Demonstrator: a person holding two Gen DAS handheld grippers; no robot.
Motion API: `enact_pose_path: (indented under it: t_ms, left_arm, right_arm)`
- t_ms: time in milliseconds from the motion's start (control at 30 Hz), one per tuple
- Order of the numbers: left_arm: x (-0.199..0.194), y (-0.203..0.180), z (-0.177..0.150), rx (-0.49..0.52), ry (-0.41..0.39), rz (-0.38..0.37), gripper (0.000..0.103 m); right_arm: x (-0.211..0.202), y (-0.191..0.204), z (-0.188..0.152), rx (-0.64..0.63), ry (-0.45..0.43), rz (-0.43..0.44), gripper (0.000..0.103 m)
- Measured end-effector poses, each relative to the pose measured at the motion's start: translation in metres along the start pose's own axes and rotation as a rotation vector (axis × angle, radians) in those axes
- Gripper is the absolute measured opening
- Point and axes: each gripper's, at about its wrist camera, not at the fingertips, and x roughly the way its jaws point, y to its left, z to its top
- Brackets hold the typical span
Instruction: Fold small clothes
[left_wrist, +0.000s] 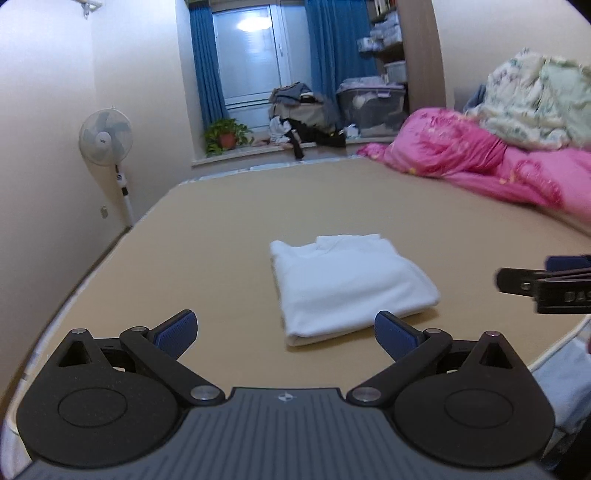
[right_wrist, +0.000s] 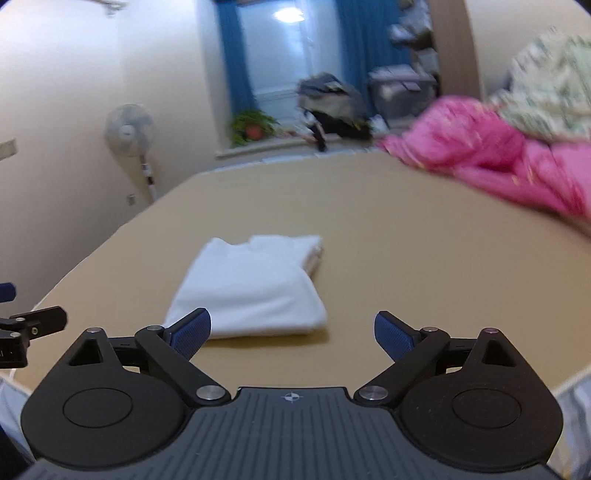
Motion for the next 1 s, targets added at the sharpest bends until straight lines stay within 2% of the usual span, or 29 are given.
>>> enact_pose_path:
  t_ms: [167,367,467,533,667,1000]
  left_arm:
    - [0.024,-0.009,-0.008,-0.039,0.02,0.022,0.102]
    - [0.067,-0.004,-0.008,-0.136,0.141,0.051,0.102]
    - [0.08,-0.001,-0.01,-0.18,0.195,0.021,0.102]
    - [0.08,-0.001,-0.008,-0.204,0.195,0.014,0.102]
    - [0.078,-0.004,-0.003,-0.181,0.159,0.028,0.102]
    - [0.077,-0.009,-0.005,-0.161,0.155,0.01,0.102]
  right_arm:
    - [0.003,0.016,-0.002,-0.088,-0.034,-0.022,0.096]
    - [0.011,0.017,-0.008,-0.073,-0.015,-0.074,0.096]
    - [0.021,0.015,-0.01,-0.053,0.009,-0.075,0.096]
    - [0.028,0.017,-0.013,-0.044,0.026,-0.068,0.096]
    - [0.032,0.027,-0.013,-0.094,0.007,-0.057,0.096]
    - [0.034,0.043,-0.014,-0.13,0.004,-0.041,0.096]
